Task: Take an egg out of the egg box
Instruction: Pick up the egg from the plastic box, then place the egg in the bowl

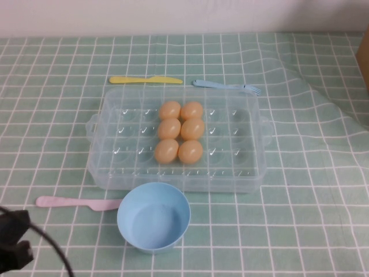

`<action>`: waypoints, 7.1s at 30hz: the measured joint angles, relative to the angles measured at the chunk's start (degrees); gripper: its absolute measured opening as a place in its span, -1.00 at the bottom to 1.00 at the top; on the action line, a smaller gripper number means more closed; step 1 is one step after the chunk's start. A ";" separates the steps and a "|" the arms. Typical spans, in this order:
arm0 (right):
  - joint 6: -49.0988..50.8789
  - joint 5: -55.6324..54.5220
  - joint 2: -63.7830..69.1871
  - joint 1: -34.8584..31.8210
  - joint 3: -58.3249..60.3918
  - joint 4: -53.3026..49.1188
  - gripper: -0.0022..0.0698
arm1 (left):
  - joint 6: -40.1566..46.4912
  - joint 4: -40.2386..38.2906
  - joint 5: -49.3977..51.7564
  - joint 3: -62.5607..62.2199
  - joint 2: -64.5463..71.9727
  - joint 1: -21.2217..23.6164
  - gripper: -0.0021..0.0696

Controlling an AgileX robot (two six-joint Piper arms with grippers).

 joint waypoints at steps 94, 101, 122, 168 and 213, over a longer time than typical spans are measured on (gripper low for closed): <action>0.00 0.00 0.00 0.00 0.00 0.00 -0.99 | 20.16 23.56 9.03 -65.01 89.84 -25.08 0.34; 0.00 0.00 0.00 0.00 0.00 0.00 -0.99 | 20.16 22.86 9.03 -65.01 90.75 -25.08 0.21; 0.00 0.00 0.00 0.00 0.00 0.00 -0.99 | 19.72 22.96 17.03 -65.01 82.90 -25.08 0.07; 0.00 0.00 0.00 0.00 0.00 0.00 -0.99 | 2.08 26.84 18.88 -43.66 73.09 -33.66 0.06; 0.00 0.00 0.00 0.00 0.00 0.00 -0.99 | -3.14 28.00 17.31 -43.53 57.81 -41.37 -0.42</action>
